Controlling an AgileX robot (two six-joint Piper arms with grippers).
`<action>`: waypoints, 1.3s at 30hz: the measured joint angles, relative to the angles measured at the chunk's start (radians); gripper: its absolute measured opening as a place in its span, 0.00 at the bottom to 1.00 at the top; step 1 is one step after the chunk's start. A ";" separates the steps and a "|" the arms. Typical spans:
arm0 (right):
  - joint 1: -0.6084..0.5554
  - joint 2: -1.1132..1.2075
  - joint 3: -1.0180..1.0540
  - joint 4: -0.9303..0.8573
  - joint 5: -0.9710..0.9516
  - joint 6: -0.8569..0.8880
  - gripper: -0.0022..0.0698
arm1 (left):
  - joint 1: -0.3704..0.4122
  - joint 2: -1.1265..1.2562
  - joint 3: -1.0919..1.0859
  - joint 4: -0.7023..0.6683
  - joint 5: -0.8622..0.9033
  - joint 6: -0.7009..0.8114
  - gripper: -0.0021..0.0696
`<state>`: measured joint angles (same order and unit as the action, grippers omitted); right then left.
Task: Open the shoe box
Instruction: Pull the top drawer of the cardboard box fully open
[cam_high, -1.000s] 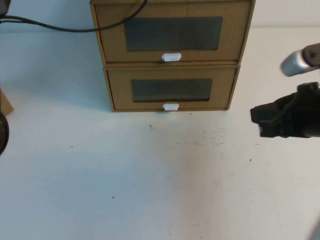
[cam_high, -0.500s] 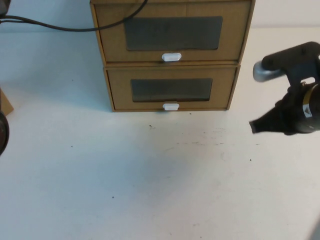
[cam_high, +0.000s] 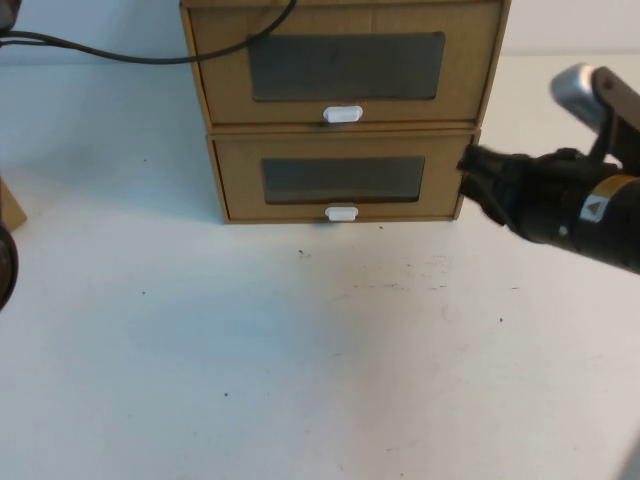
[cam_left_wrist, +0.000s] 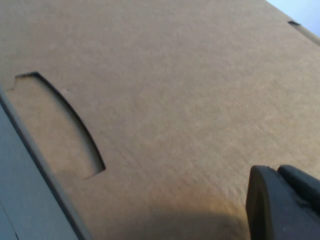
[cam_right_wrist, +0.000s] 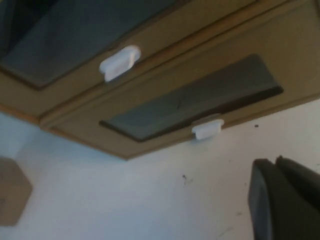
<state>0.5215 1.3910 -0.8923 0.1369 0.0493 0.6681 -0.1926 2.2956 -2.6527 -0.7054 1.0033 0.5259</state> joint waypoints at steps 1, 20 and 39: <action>-0.018 0.000 0.005 0.034 -0.009 0.000 0.00 | 0.000 0.000 0.000 0.000 0.000 0.000 0.02; -0.256 -0.137 -0.158 -0.380 0.629 -0.618 0.00 | 0.005 0.000 0.000 -0.001 0.004 0.000 0.02; -0.566 0.060 -0.192 0.408 0.748 -0.948 0.00 | 0.005 0.000 0.000 -0.001 0.004 0.000 0.02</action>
<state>-0.0450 1.4513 -1.0842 0.5447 0.7969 -0.2801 -0.1880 2.2956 -2.6527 -0.7063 1.0071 0.5259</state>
